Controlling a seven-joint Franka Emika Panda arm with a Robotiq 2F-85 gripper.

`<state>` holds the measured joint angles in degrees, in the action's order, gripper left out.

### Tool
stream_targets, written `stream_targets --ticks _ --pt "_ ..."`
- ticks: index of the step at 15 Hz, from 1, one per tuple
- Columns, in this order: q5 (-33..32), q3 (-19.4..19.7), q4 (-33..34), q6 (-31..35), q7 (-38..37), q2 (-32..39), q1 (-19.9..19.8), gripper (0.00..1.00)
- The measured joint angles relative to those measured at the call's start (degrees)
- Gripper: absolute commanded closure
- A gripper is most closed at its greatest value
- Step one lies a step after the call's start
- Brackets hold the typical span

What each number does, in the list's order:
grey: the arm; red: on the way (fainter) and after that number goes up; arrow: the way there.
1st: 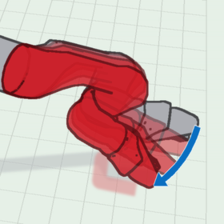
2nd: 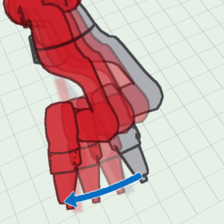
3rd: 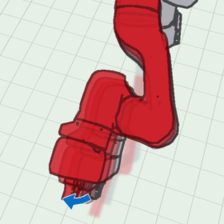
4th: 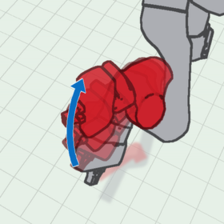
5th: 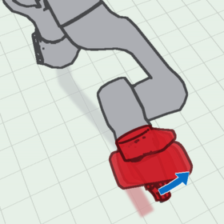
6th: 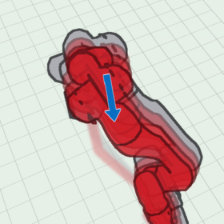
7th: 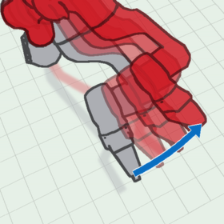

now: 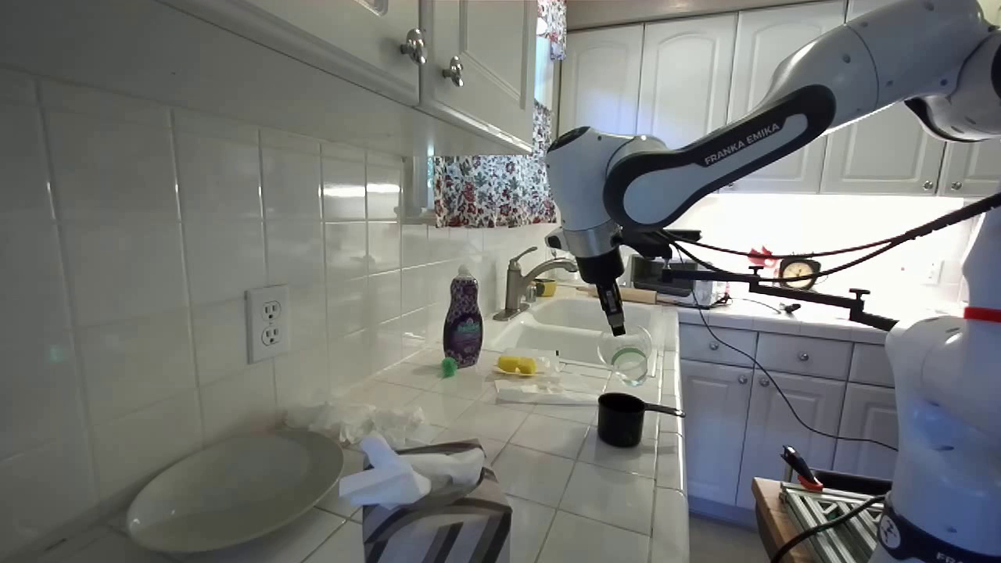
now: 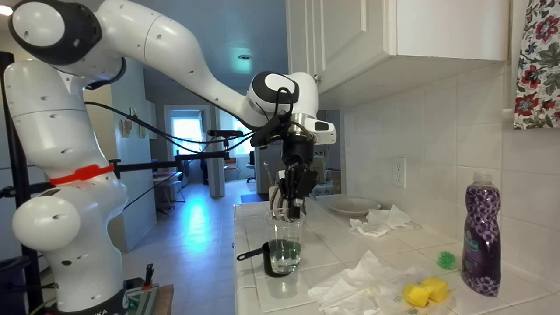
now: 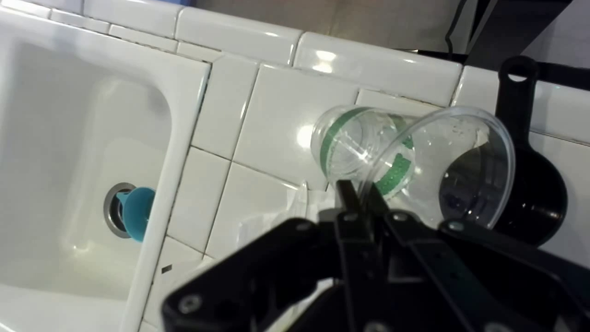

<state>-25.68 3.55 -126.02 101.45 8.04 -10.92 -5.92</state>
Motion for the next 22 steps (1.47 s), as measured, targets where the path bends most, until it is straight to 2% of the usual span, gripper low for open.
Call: stream_targets --ticks 2,3,14,22 --pt "-0.06 -0.06 0.0 0.0 -0.02 0.08 0.0 0.94" --pt "-0.08 -0.06 0.0 0.0 -0.02 0.08 0.0 0.98" --pt "-0.53 -0.66 0.0 -1.63 -1.39 1.08 0.56 0.98" --pt "-4.12 -2.47 0.91 -6.71 -5.9 3.05 1.89 0.98"
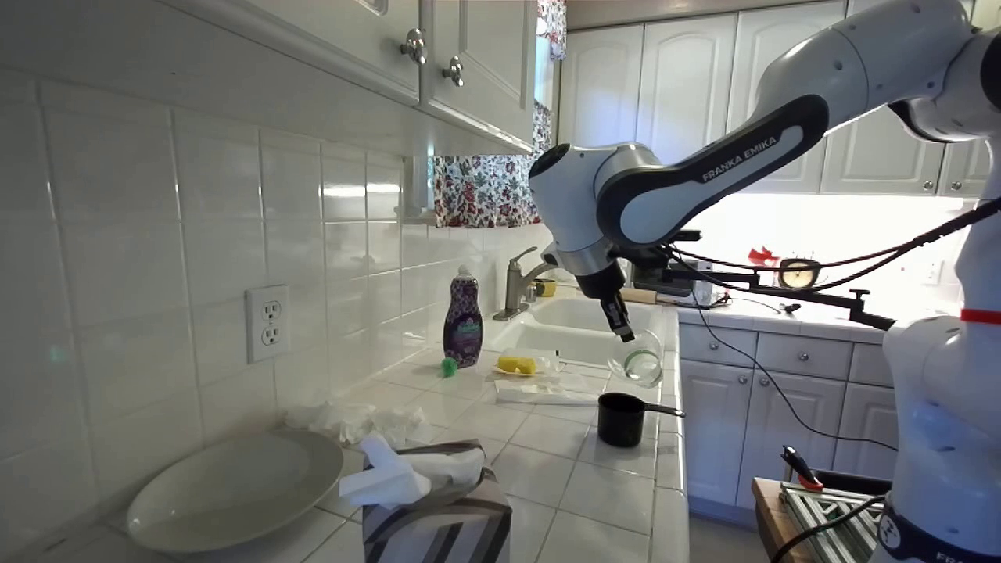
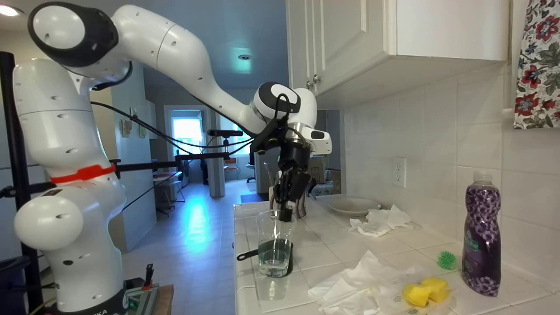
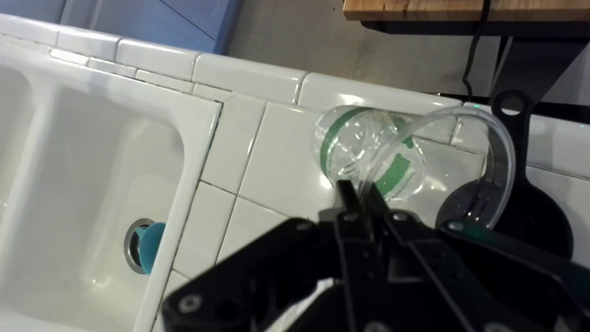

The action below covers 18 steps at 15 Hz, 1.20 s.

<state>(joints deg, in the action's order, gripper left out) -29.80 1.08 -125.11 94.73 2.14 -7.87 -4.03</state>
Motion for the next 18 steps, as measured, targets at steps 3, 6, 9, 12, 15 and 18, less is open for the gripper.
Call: stream_targets --ticks 3,6,9,12,15,18 --pt "-1.16 -0.37 1.02 -1.62 -0.75 0.94 0.34 0.98" --pt "-1.51 -0.56 2.25 -3.01 -0.82 2.13 0.53 0.98" --pt "-1.85 -0.64 3.4 -4.27 -0.82 3.48 1.13 0.98" --pt "-2.23 -0.75 4.46 -6.06 -0.82 4.73 1.79 0.98" --pt "-2.3 -0.85 5.03 -7.73 -0.82 5.55 2.42 0.98" --pt "-2.33 -1.01 5.29 -9.03 -0.82 6.11 2.91 0.98"
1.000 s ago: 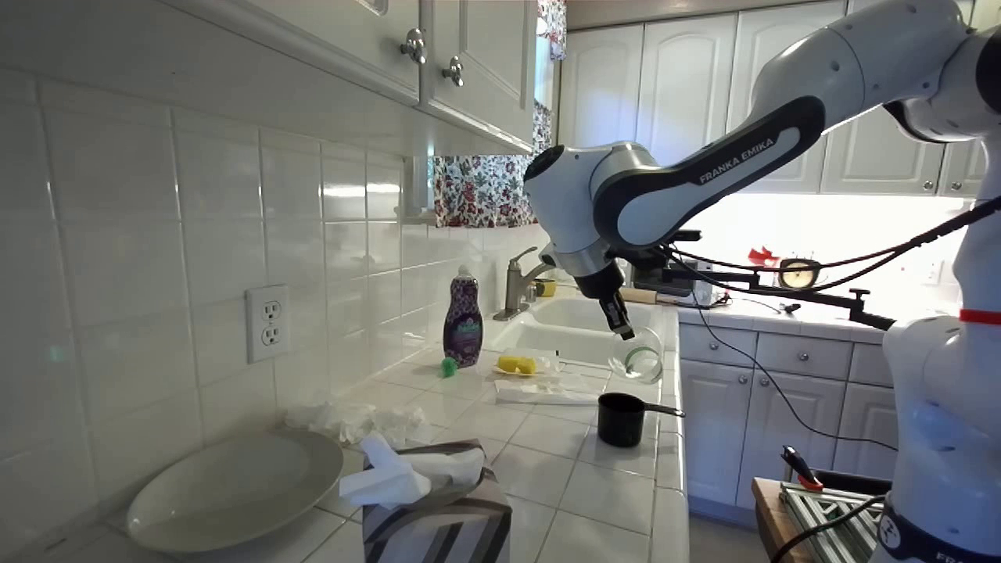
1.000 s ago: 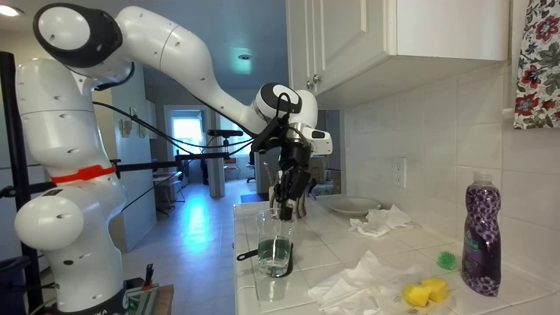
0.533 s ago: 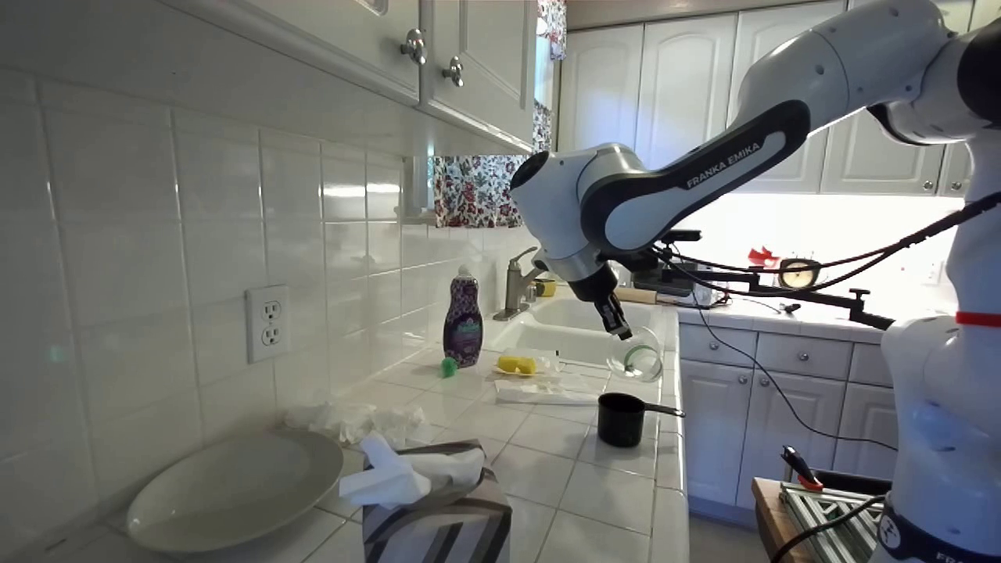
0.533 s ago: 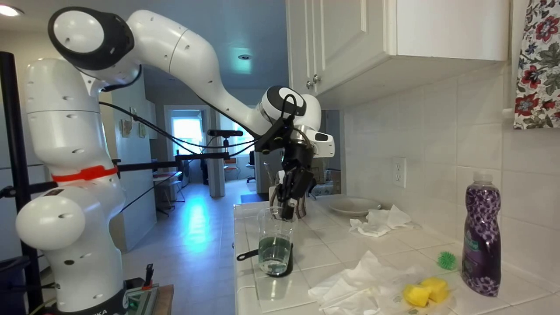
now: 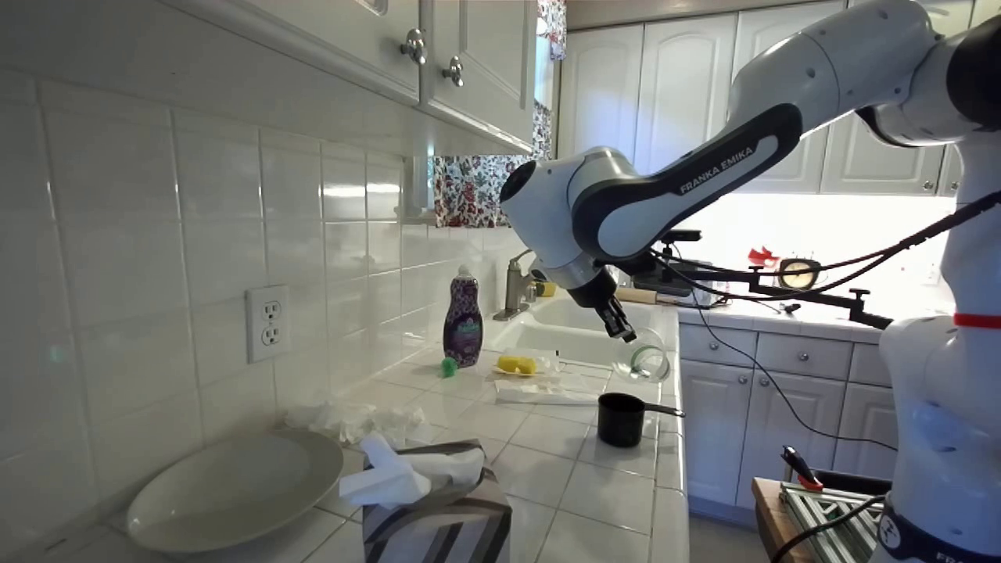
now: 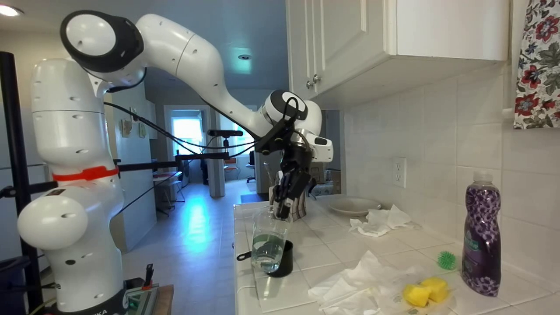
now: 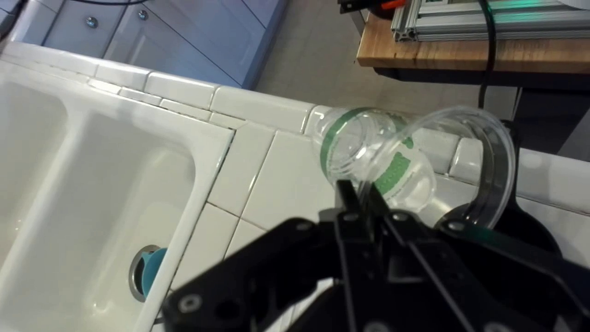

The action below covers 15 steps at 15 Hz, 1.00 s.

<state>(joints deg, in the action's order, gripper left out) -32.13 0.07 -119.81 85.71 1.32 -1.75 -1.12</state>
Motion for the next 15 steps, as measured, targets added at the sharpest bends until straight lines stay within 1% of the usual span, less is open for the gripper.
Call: stream_targets --ticks 7,15 --pt "-0.54 -0.15 1.15 -3.13 0.0 1.45 0.36 0.98" --pt "-2.25 -0.28 5.22 -6.93 0.0 4.51 0.51 0.98"
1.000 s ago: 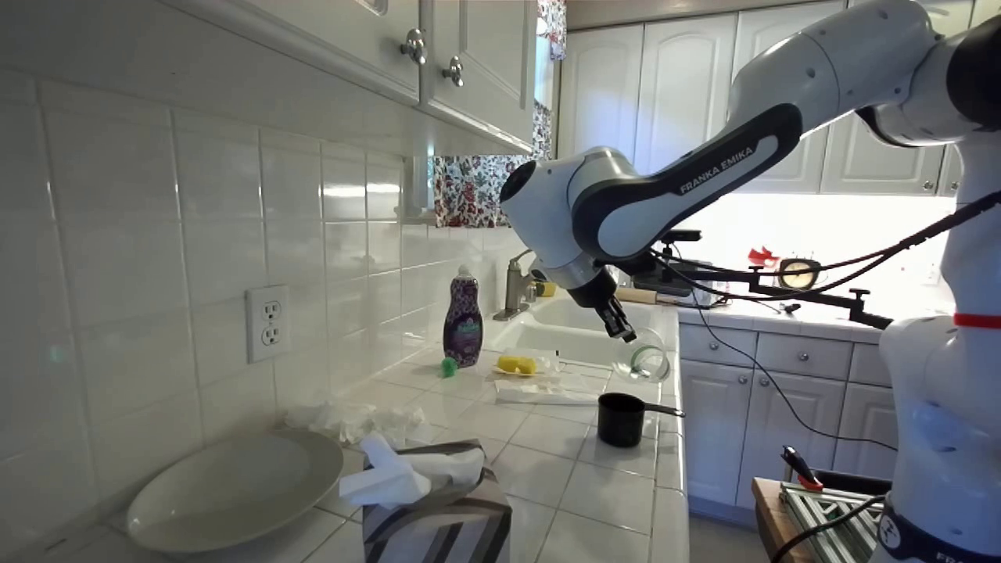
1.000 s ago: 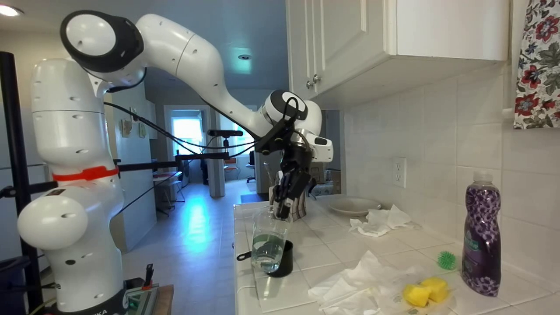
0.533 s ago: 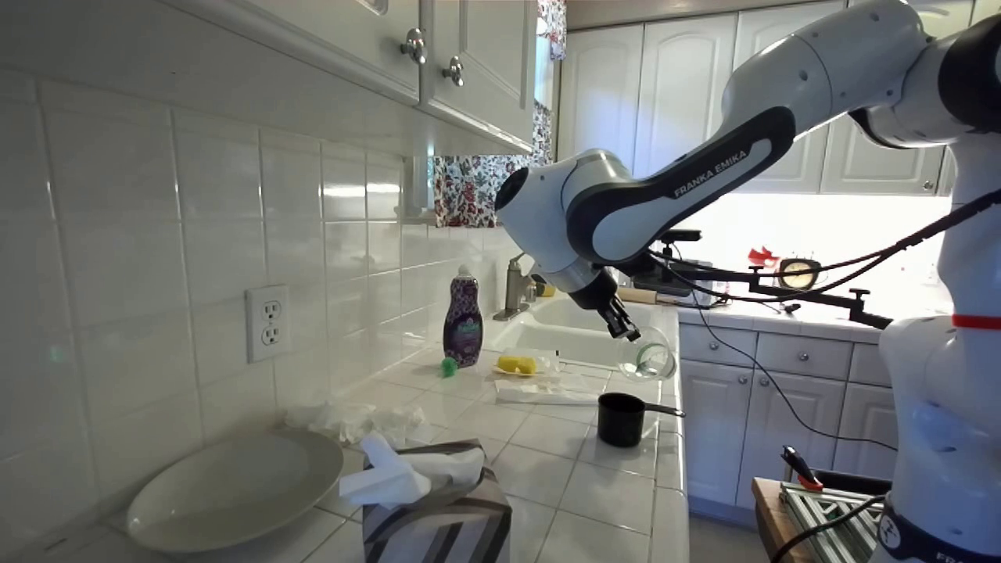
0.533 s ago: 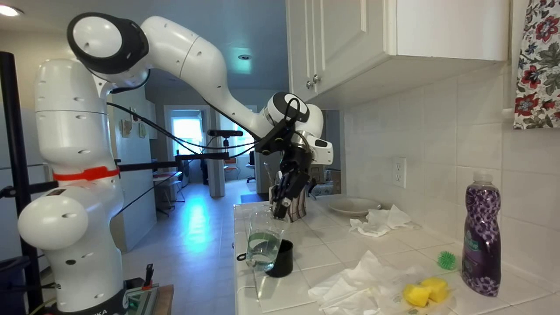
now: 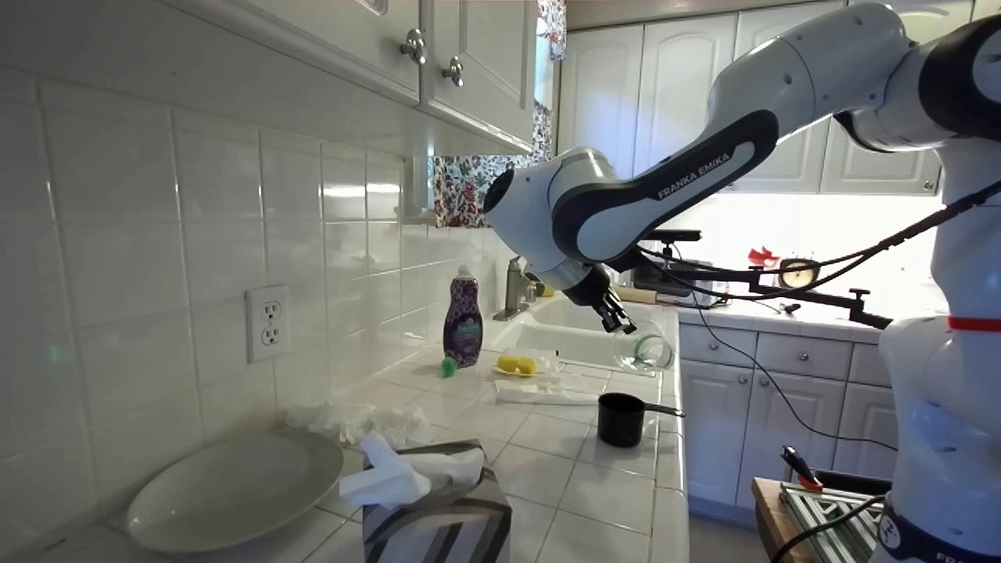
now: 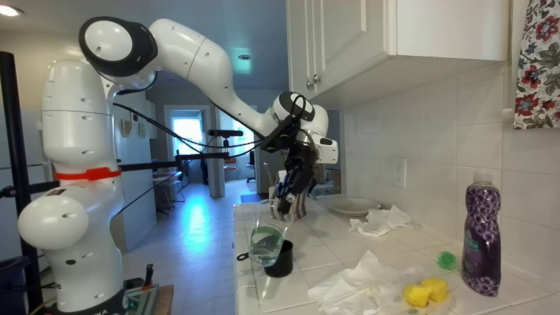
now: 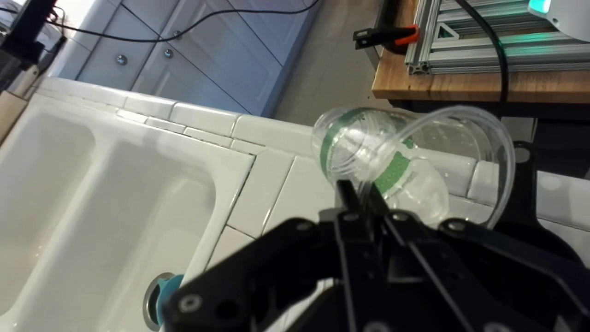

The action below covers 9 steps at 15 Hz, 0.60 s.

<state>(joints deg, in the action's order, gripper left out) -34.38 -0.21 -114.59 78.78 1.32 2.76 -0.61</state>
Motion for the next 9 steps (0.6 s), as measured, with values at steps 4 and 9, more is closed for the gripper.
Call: stream_targets --ticks 4,9 --pt "-1.3 -0.15 1.34 -1.27 0.0 1.29 0.74 0.94" --pt "-1.29 -0.15 1.32 -1.15 0.0 1.42 0.81 0.94"
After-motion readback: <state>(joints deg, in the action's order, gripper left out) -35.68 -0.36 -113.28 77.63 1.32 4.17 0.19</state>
